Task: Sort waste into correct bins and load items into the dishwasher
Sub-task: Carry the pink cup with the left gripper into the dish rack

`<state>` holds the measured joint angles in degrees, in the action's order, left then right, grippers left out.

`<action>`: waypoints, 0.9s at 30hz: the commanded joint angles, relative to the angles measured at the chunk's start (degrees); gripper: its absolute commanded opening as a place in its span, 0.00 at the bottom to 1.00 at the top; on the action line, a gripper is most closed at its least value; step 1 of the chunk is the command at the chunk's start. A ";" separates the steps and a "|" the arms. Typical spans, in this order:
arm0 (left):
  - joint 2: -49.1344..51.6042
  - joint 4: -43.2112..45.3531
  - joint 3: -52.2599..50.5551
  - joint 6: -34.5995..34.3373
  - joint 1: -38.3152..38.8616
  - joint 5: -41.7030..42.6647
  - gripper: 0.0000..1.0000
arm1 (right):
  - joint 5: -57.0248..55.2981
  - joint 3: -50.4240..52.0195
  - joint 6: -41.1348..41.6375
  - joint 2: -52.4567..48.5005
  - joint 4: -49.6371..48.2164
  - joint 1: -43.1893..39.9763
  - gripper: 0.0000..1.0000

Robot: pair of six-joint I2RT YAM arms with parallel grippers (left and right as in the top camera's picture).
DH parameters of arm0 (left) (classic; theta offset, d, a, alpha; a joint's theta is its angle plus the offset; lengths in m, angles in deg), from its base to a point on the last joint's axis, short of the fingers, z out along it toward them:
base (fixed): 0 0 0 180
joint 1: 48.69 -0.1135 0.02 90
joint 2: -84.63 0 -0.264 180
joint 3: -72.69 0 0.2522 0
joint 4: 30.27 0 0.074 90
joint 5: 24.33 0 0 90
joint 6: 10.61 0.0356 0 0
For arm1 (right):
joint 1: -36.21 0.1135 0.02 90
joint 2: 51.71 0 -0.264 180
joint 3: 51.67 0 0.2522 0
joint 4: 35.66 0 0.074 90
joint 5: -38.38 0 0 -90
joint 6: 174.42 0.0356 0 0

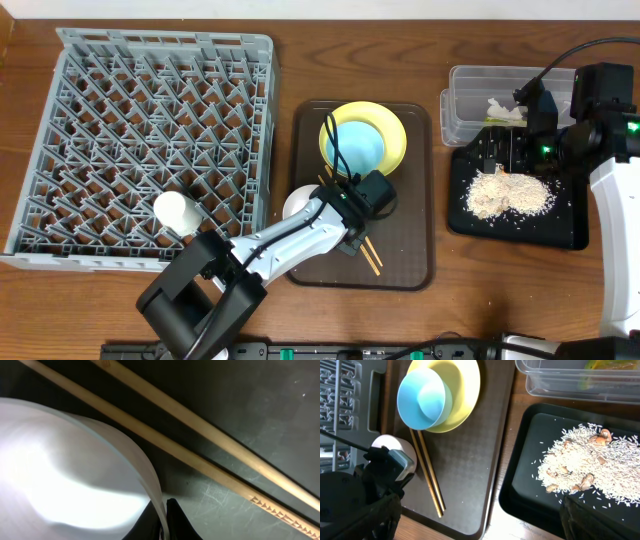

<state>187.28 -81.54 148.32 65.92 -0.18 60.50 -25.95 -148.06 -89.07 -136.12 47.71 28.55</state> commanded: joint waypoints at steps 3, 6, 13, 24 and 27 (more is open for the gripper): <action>-0.55 -4.15 3.58 -0.09 -0.15 -3.21 0.08 | 0.26 -0.61 -0.15 0.66 0.15 -0.31 0.99; -2.32 -7.54 5.92 -0.07 -0.15 -6.38 0.08 | 0.26 -0.61 -0.15 0.66 0.15 -0.31 0.99; -10.45 -11.26 9.33 1.36 -0.39 -12.52 0.07 | 0.26 -0.61 -0.15 0.66 0.09 -0.31 0.99; -24.76 -10.73 9.33 7.04 -13.77 -3.06 0.08 | 0.26 -0.61 -0.13 0.66 0.07 -0.31 0.99; -27.12 -10.16 9.31 11.10 -21.64 8.85 0.08 | 0.24 -0.61 -0.13 0.66 0.09 -0.31 0.99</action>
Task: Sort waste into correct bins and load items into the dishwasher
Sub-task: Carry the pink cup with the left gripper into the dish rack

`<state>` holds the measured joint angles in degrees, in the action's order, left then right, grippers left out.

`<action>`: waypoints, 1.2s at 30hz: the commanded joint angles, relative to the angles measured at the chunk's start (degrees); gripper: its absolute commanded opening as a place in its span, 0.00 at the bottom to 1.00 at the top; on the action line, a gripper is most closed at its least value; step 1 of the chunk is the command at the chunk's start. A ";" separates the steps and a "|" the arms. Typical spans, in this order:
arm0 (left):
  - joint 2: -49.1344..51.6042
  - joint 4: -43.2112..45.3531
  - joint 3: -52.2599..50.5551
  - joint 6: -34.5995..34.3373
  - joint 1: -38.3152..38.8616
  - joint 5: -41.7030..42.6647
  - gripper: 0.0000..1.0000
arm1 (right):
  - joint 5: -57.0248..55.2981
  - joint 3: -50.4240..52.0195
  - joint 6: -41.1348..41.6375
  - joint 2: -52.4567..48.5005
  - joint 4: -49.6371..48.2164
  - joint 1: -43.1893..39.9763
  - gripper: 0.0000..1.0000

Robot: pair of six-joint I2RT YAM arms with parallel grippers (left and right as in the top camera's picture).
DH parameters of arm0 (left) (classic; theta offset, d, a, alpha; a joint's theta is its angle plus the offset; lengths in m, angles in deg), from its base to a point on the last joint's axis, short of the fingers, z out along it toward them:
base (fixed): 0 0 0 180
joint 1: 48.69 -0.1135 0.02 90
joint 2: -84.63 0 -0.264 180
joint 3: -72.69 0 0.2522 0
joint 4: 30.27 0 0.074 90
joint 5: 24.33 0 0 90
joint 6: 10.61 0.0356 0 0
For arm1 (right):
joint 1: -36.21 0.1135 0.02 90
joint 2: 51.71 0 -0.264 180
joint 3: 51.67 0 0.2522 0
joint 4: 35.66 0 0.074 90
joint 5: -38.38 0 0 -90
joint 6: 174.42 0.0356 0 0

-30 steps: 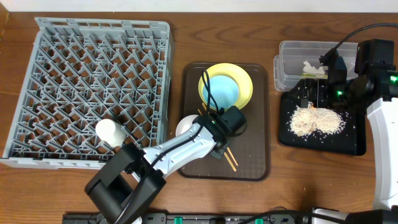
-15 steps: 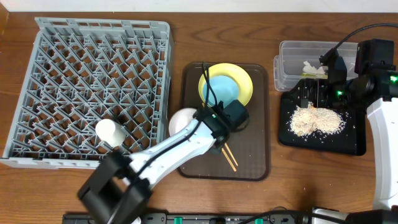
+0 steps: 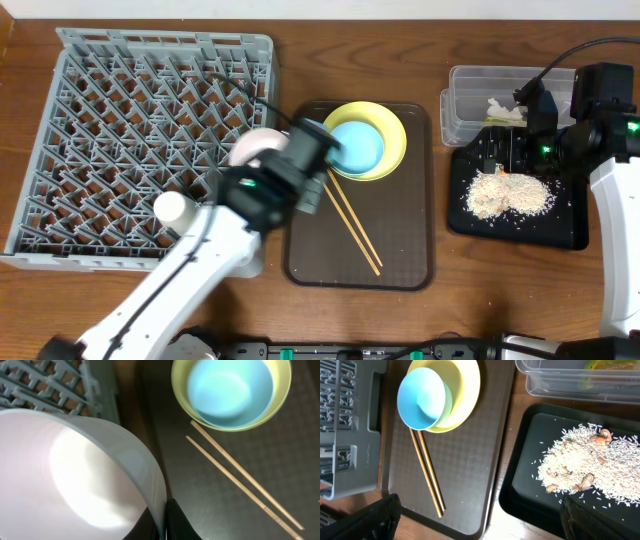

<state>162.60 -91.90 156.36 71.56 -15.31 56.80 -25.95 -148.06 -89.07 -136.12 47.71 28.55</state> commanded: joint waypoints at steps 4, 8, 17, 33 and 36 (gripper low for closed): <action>-3.06 0.50 1.27 9.88 -19.15 31.91 0.08 | 0.26 -0.61 -0.15 0.66 0.09 -0.31 0.99; -1.27 0.57 1.25 12.44 -30.42 48.85 0.08 | 0.24 -0.61 -0.15 0.66 0.24 -0.31 0.99; 7.93 1.49 1.25 15.34 -46.60 74.95 0.07 | 0.24 -0.61 -0.15 0.66 0.28 -0.31 0.99; 24.22 3.61 1.25 15.34 -58.99 83.87 0.08 | 0.24 -0.61 -0.15 0.66 0.52 -0.31 0.99; 25.77 3.54 1.07 15.34 -61.16 83.58 0.08 | 0.24 -0.61 -0.15 0.66 0.52 -0.31 0.99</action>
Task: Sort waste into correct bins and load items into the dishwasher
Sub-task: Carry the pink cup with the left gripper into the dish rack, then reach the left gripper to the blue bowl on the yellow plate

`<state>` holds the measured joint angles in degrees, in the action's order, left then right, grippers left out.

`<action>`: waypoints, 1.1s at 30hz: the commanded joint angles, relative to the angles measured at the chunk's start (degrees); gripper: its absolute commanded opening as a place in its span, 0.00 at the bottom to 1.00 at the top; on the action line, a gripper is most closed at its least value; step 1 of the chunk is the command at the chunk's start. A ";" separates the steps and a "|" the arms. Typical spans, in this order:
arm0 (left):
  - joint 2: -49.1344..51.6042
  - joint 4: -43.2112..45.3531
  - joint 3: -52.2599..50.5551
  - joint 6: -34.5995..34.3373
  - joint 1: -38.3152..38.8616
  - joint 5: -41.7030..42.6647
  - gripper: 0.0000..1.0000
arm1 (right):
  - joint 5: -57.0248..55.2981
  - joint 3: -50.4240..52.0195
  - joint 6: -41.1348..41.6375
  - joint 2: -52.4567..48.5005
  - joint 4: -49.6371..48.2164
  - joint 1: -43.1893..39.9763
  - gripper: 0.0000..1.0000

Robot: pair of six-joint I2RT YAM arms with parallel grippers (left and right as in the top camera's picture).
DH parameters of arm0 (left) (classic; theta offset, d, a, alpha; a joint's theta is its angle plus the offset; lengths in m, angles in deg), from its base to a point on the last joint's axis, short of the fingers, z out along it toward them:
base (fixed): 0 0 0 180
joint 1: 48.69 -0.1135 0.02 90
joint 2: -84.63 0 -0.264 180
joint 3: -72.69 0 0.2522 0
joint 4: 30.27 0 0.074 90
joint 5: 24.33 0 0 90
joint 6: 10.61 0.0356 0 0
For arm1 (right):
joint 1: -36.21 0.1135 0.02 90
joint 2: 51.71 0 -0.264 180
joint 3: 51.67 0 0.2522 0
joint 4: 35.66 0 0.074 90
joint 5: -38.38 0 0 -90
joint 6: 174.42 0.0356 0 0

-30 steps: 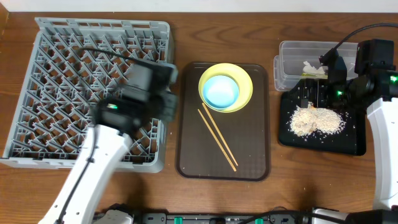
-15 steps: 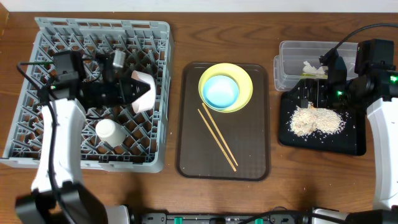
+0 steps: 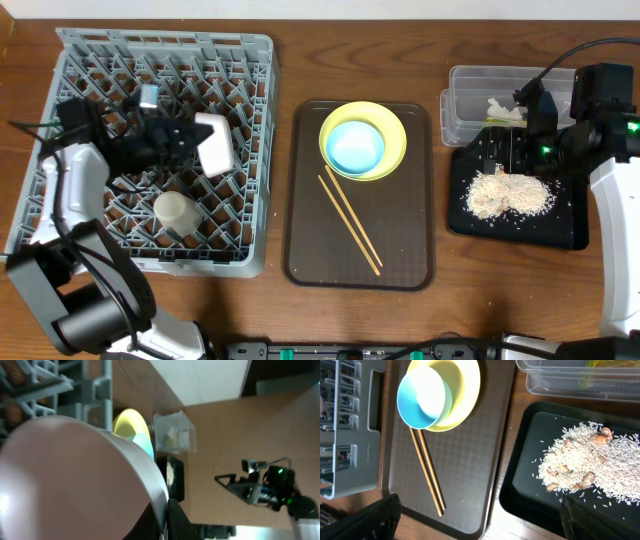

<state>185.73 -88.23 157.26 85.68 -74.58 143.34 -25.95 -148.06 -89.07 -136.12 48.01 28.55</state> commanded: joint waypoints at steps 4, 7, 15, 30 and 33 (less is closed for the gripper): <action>2.95 -1.42 -0.13 1.20 -4.37 -10.03 0.12 | 0.24 -0.61 -0.15 0.66 0.26 -0.31 0.99; 2.95 -2.78 -0.13 1.20 -6.01 -17.07 0.22 | 0.24 -0.61 -0.15 0.66 0.37 -0.31 0.99; 2.82 -2.91 -0.04 -1.14 -9.25 -17.64 0.59 | 0.24 -0.61 -0.15 0.66 0.44 -0.31 0.99; -20.70 3.56 0.37 -5.11 -0.09 -32.83 0.90 | -0.39 -0.61 -0.13 0.66 0.79 -0.31 0.99; -24.39 5.73 0.37 -7.56 7.72 -39.89 0.91 | -4.85 -0.61 2.60 0.66 0.96 -0.31 0.99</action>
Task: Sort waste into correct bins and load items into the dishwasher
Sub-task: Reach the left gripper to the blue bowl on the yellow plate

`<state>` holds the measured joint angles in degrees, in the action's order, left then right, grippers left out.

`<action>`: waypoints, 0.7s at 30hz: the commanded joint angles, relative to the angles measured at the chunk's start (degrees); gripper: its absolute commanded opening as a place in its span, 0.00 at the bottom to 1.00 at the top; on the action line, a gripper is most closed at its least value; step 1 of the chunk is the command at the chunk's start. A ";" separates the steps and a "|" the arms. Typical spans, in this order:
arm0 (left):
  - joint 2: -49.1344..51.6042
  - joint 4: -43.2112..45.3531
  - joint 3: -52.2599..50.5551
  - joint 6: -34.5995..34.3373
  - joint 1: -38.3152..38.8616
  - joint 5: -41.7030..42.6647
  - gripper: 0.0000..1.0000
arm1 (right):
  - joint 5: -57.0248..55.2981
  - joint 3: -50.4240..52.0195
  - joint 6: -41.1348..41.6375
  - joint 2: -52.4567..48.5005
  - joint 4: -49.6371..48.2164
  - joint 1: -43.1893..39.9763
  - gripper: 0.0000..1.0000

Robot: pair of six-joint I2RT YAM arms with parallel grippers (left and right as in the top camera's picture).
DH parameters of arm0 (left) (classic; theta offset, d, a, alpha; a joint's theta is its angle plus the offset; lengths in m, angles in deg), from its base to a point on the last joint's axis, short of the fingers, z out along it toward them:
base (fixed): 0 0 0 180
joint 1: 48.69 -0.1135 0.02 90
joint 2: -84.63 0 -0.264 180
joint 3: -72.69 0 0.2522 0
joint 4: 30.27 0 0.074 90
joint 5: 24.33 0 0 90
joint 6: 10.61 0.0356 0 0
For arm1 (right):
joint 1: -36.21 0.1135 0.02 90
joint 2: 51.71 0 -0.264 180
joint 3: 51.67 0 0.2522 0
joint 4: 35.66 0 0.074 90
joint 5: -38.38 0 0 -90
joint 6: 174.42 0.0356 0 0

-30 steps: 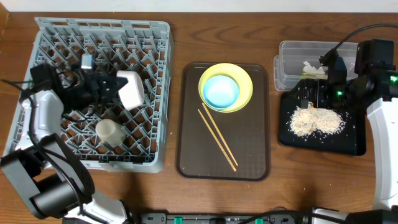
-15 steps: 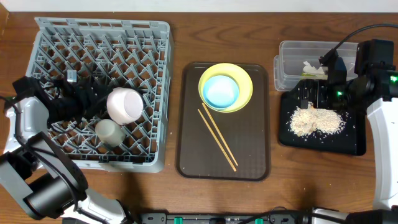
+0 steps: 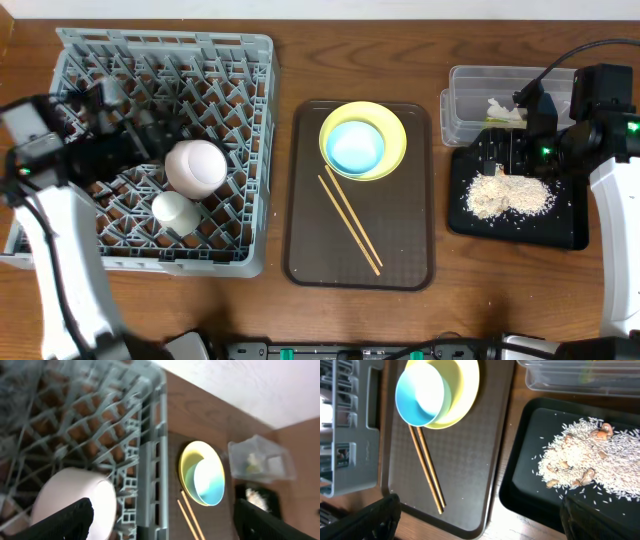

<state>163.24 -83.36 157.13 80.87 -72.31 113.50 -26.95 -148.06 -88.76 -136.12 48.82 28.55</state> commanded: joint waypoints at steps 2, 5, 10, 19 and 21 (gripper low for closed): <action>-2.71 2.27 0.50 -3.82 11.37 -14.82 0.91 | -9.88 -0.61 6.62 0.66 0.24 -0.31 0.99; -2.12 4.35 0.50 -4.50 21.14 -23.43 0.91 | -16.59 -0.61 11.19 0.66 0.28 -0.31 0.99; 1.68 8.37 1.14 -5.25 36.30 -37.20 0.92 | -16.72 -0.61 11.19 0.66 0.28 -0.31 0.99; 18.25 5.25 19.85 -8.57 48.68 -41.44 0.92 | -16.70 -0.61 11.15 0.66 0.85 -0.31 0.99; 22.43 4.98 22.82 -9.31 50.16 -41.35 0.92 | -16.72 -0.61 11.15 0.66 0.85 -0.31 0.99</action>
<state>181.35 -77.81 175.77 73.83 -23.72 74.64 -42.93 -148.06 -78.49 -136.12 49.57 28.55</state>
